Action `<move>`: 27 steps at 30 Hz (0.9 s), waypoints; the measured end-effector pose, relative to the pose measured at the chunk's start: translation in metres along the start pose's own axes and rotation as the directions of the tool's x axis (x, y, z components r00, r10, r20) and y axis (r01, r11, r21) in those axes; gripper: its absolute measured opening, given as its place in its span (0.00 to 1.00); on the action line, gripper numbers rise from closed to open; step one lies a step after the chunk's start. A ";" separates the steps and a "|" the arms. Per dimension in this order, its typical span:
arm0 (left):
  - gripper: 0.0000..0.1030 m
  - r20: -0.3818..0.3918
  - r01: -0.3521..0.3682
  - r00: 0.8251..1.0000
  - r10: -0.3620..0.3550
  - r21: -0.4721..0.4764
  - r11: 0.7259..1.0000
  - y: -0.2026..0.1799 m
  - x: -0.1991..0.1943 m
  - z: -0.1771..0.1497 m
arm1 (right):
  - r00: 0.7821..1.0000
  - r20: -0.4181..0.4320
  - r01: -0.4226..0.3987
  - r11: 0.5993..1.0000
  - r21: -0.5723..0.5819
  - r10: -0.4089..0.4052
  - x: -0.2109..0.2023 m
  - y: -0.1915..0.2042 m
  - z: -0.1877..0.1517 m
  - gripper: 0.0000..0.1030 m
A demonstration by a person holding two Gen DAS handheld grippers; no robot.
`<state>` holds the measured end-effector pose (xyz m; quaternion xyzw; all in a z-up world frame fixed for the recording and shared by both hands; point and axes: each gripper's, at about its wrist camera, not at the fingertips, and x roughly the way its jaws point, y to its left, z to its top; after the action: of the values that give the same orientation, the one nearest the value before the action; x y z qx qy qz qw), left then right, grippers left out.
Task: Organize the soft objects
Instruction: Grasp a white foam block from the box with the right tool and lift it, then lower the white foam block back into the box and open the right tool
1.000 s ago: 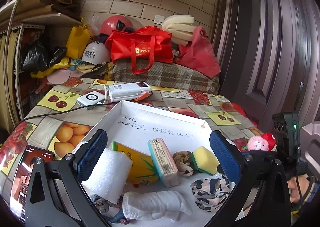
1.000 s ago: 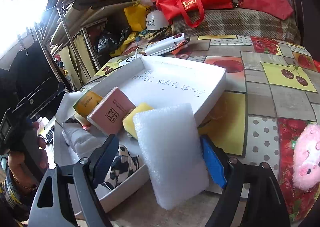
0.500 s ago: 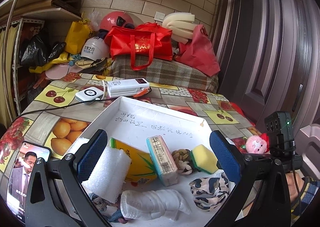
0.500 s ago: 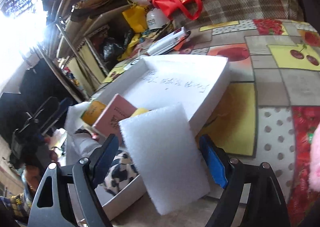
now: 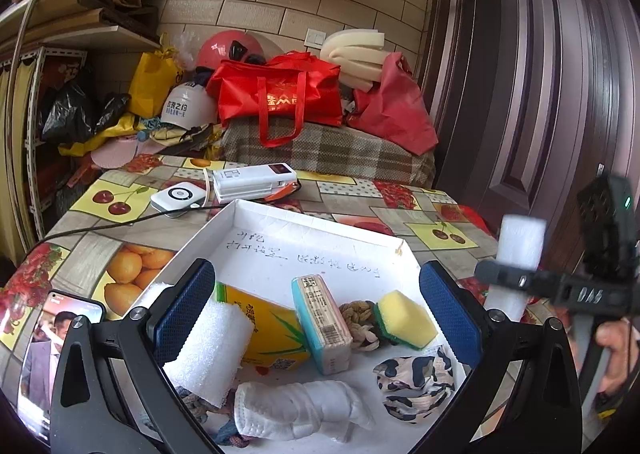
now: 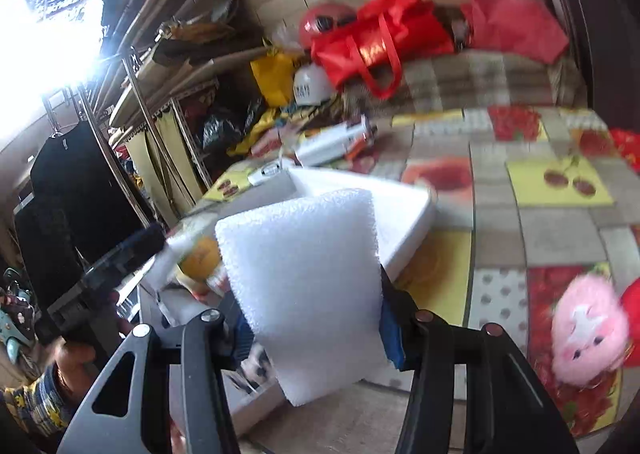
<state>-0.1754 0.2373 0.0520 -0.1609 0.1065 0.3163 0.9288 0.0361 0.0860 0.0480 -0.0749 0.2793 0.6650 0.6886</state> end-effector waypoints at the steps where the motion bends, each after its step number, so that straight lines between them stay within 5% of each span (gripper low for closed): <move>1: 1.00 0.002 -0.003 1.000 0.003 0.001 1.000 0.000 0.000 0.000 | 1.000 0.017 0.005 1.000 -0.005 -0.005 -0.003 0.005 0.005 0.50; 10: 1.00 0.036 -0.032 0.999 0.034 -0.044 0.998 0.009 -0.008 0.005 | 0.994 0.086 0.067 0.998 -0.008 -0.066 0.002 0.038 0.030 0.50; 15: 1.00 0.085 -0.098 0.991 0.107 -0.103 0.990 0.021 -0.019 0.009 | 0.988 0.109 0.111 0.994 0.006 -0.111 0.008 0.048 0.037 0.50; 27: 1.00 0.077 -0.147 0.984 0.159 -0.144 0.979 0.033 -0.016 0.008 | 0.982 0.024 0.187 0.982 -0.013 -0.186 0.064 0.076 0.045 0.51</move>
<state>-0.2077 0.2554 0.0568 -0.2018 0.0556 0.4003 0.8922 -0.0262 0.1711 0.0749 -0.0982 0.2583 0.6004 0.7504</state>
